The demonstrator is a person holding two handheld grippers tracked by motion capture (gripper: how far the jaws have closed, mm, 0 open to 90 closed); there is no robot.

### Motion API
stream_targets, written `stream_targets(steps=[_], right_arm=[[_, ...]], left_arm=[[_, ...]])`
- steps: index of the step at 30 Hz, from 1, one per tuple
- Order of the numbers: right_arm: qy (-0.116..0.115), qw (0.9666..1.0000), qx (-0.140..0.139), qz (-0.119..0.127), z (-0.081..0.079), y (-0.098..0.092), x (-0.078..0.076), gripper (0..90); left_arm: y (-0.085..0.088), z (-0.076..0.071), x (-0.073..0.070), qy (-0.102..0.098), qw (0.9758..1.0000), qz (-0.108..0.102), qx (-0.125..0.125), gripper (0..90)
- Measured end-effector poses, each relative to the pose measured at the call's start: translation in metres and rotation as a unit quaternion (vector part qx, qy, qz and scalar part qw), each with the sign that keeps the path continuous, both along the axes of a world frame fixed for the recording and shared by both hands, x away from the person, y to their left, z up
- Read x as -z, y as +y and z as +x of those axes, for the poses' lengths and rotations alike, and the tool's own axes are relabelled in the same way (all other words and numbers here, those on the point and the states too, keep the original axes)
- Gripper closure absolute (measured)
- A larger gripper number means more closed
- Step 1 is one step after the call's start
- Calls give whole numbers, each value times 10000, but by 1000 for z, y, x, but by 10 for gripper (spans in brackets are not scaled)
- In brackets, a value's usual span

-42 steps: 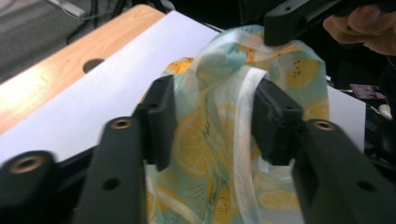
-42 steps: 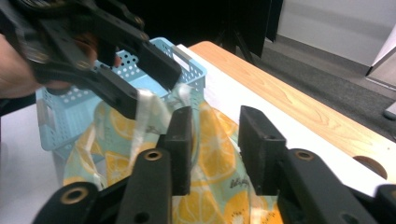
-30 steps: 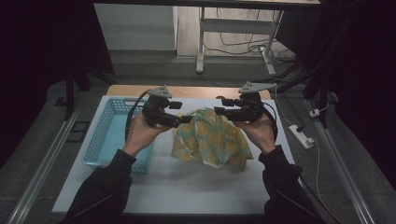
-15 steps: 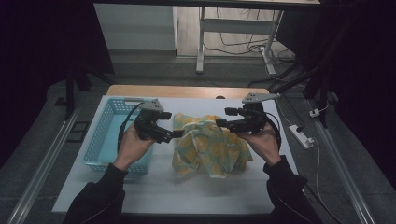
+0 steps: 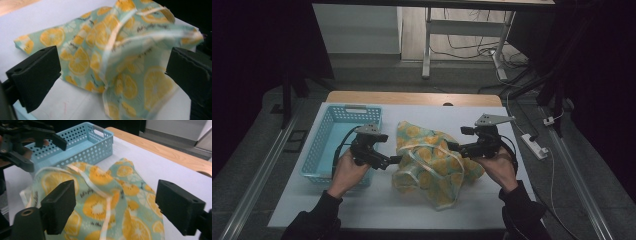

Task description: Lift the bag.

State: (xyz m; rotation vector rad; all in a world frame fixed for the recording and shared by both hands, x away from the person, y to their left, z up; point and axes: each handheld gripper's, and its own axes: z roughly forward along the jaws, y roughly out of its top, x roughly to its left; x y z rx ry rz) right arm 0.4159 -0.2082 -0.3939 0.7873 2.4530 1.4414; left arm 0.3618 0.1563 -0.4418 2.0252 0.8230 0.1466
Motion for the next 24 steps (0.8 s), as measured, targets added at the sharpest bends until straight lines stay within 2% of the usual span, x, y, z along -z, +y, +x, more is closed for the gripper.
stream_targets(steps=[7, 13, 24], right_arm=[[-43, 9997, 186, -146, -11, -7, 12, 91], [57, 9996, 202, -177, -19, -17, 21, 88], [69, 9991, 344, -243, -38, -35, 43, 82]], left_arm=[[16, -20, 9, 85, 9997, -50, -201, 0], [32, -42, 19, 166, 9993, -70, -336, 0], [52, -80, 27, 123, 9979, -53, -630, 0]])
